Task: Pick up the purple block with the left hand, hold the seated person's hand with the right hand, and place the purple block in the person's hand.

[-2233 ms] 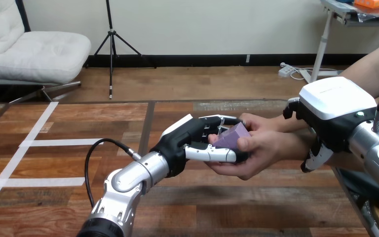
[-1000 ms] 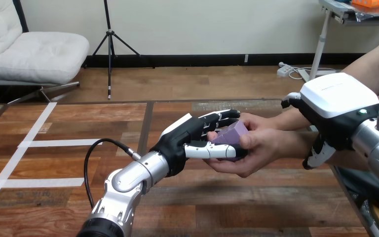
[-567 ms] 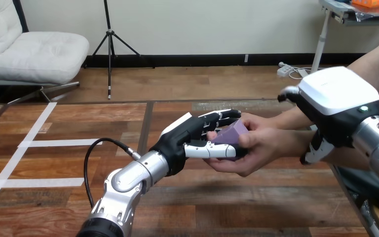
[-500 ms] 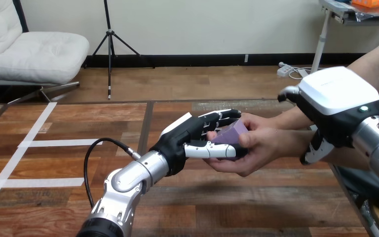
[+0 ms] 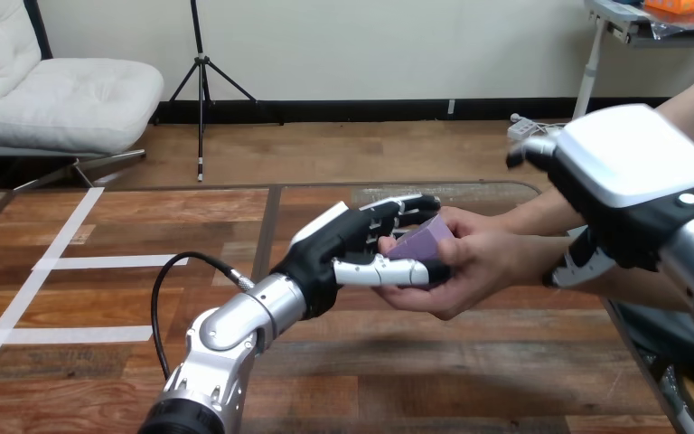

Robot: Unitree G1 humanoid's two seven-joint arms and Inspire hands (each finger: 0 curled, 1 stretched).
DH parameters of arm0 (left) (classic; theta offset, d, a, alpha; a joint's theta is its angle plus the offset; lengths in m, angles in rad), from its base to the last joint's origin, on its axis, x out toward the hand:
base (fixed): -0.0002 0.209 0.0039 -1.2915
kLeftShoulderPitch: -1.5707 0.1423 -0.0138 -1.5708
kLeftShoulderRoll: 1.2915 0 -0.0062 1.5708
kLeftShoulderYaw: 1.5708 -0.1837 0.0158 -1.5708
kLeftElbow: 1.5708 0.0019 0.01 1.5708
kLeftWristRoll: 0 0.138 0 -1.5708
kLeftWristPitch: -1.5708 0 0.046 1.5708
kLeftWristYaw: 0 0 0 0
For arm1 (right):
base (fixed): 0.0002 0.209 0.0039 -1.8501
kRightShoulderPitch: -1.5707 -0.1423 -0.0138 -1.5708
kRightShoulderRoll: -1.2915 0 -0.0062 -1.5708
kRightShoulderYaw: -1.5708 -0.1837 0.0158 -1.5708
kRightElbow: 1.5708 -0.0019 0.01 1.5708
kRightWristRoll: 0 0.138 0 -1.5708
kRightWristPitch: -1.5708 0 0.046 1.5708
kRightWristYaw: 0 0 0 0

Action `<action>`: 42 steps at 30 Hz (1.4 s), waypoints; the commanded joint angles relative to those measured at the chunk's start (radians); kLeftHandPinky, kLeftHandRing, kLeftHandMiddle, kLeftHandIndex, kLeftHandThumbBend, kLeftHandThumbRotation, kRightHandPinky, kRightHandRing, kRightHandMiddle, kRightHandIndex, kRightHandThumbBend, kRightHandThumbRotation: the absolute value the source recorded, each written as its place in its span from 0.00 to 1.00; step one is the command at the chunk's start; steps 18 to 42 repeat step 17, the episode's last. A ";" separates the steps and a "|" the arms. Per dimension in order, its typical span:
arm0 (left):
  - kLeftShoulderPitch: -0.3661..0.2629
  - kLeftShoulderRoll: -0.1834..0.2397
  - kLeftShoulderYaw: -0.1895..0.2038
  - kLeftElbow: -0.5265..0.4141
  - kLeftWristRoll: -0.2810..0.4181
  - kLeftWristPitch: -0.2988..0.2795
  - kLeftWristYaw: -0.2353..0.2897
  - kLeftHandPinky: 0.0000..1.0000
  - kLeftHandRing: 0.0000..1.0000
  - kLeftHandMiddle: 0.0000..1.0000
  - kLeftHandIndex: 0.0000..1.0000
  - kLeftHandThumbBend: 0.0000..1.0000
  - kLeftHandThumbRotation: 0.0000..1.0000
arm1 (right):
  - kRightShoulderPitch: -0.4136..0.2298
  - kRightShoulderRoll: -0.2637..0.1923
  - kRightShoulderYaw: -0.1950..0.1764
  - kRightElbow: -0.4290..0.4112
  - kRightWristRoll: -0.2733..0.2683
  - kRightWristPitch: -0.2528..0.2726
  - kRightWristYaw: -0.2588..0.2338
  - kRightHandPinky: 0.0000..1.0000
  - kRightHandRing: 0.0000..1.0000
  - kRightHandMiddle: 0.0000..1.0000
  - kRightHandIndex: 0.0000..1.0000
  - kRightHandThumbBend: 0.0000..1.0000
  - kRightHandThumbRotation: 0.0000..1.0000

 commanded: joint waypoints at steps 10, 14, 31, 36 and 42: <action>0.108 -0.045 0.090 -0.192 -0.151 -0.086 0.025 0.72 0.82 0.85 0.83 0.80 0.24 | 0.142 0.187 -0.069 -0.174 0.059 -0.013 -0.242 0.69 0.76 0.78 0.77 0.88 0.00; 0.163 -0.068 0.104 -0.242 -0.168 -0.147 0.060 0.72 0.81 0.84 0.83 0.78 0.24 | 0.199 0.254 -0.058 -0.179 0.083 -0.043 -0.342 0.70 0.76 0.77 0.77 0.84 0.00; 0.199 -0.082 0.110 -0.274 -0.181 -0.179 0.078 0.72 0.80 0.83 0.82 0.75 0.25 | 0.234 0.296 -0.046 -0.170 0.094 -0.072 -0.412 0.71 0.76 0.77 0.76 0.77 0.00; 0.199 -0.082 0.110 -0.274 -0.181 -0.179 0.078 0.72 0.80 0.83 0.82 0.75 0.25 | 0.234 0.296 -0.046 -0.170 0.094 -0.072 -0.412 0.71 0.76 0.77 0.76 0.77 0.00; 0.199 -0.082 0.110 -0.274 -0.181 -0.179 0.078 0.72 0.80 0.83 0.82 0.75 0.25 | 0.234 0.296 -0.046 -0.170 0.094 -0.072 -0.412 0.71 0.76 0.77 0.76 0.77 0.00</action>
